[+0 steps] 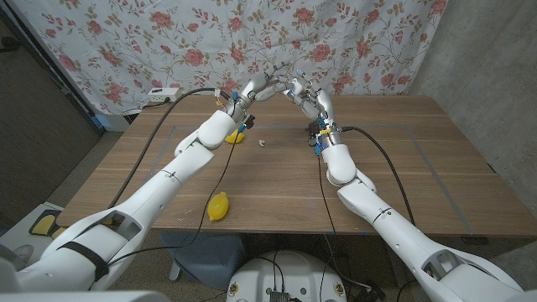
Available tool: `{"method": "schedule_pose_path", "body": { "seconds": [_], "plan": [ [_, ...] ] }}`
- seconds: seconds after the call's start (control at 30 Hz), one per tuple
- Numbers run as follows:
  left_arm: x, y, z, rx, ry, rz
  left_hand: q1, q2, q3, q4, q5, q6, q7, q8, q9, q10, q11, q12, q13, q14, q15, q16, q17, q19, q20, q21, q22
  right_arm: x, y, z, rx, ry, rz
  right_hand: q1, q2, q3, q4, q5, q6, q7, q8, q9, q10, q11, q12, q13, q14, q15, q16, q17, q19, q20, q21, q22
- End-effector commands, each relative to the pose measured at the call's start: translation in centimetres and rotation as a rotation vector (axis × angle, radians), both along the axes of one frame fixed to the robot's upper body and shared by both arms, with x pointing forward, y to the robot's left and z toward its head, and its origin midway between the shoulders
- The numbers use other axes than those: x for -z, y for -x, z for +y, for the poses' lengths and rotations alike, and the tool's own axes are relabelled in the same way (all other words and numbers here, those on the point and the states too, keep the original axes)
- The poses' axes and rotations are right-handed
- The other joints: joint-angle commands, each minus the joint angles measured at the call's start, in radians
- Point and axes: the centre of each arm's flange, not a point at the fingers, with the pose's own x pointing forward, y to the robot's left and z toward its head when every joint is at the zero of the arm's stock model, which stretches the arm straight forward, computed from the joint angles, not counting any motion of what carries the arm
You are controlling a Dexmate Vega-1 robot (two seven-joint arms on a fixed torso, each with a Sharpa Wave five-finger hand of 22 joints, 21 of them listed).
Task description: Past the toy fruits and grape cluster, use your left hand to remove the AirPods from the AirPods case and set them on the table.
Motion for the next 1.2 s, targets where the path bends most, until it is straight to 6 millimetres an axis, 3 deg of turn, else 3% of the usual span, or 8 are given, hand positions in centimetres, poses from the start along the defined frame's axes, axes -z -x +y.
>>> {"method": "schedule_pose_path", "body": {
  "seconds": [0.03, 0.97, 1.2],
  "plan": [
    [0.20, 0.23, -0.40, -0.001, 0.012, 0.002, 0.002, 0.004, -0.003, -0.003, -0.002, 0.002, -0.007, -0.007, 0.005, -0.008, -0.001, 0.011, 0.065, 0.003, -0.008, 0.007, 0.004, 0.012, 0.005, 0.000, 0.002, 0.11, 0.17, 0.21, 0.014, 0.014, -0.019, 0.031, 0.024, 0.004, -0.002, 0.005, 0.011, -0.001, 0.006, 0.001, 0.089, -0.090, 0.058, 0.023, 0.006, -0.182, -0.003, 0.001, -0.007, -0.174, 0.008, 0.000],
    [0.77, 0.53, -0.02, -0.009, 0.059, 0.022, 0.079, 0.034, 0.013, -0.022, -0.002, 0.013, -0.004, -0.003, 0.006, 0.000, -0.003, 0.060, 0.113, 0.027, -0.028, 0.025, 0.021, 0.026, 0.000, 0.002, 0.002, 0.04, 0.44, 0.40, 0.131, 0.092, -0.079, 0.031, 0.021, 0.001, -0.003, 0.005, 0.016, -0.006, 0.007, 0.001, 0.094, -0.088, 0.061, 0.022, 0.004, -0.183, -0.003, 0.001, -0.017, -0.175, 0.016, -0.001],
    [0.81, 0.58, 0.21, -0.016, 0.088, 0.024, 0.196, 0.061, 0.048, -0.037, 0.003, 0.019, 0.002, -0.002, 0.008, 0.005, -0.003, 0.106, 0.159, 0.045, -0.037, 0.042, 0.043, 0.032, 0.005, 0.001, 0.001, 0.01, 0.35, 0.45, 0.130, 0.089, -0.076, 0.031, 0.021, 0.001, -0.004, 0.006, 0.016, -0.007, 0.006, 0.001, 0.092, -0.087, 0.061, 0.022, 0.004, -0.182, -0.003, 0.001, -0.021, -0.175, 0.019, -0.001]
  ]
}}
